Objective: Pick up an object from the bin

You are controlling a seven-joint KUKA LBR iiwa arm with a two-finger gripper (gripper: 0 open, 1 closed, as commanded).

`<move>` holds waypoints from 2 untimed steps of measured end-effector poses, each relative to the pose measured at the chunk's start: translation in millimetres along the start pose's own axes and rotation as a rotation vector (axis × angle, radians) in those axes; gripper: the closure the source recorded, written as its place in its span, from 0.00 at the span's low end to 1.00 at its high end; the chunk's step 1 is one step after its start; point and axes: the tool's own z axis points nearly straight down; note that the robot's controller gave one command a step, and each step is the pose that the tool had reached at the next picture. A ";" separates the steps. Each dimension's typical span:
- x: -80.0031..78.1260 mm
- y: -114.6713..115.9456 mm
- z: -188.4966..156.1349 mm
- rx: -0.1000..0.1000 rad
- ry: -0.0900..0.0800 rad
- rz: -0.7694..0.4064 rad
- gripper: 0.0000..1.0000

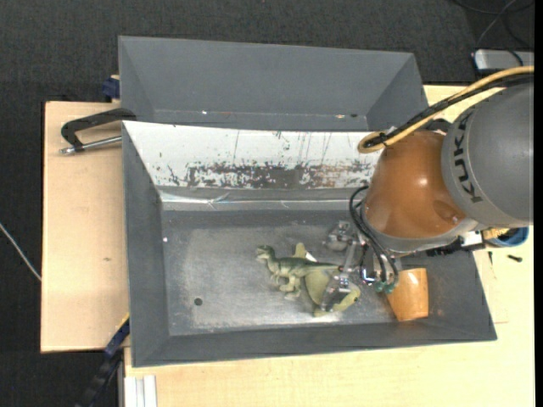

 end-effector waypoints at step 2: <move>1.3 1.0 30.0 0.001 0.006 0.260 0.00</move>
Offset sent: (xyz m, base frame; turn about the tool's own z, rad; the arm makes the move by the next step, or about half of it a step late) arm -0.0040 -0.0010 -0.0013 0.1405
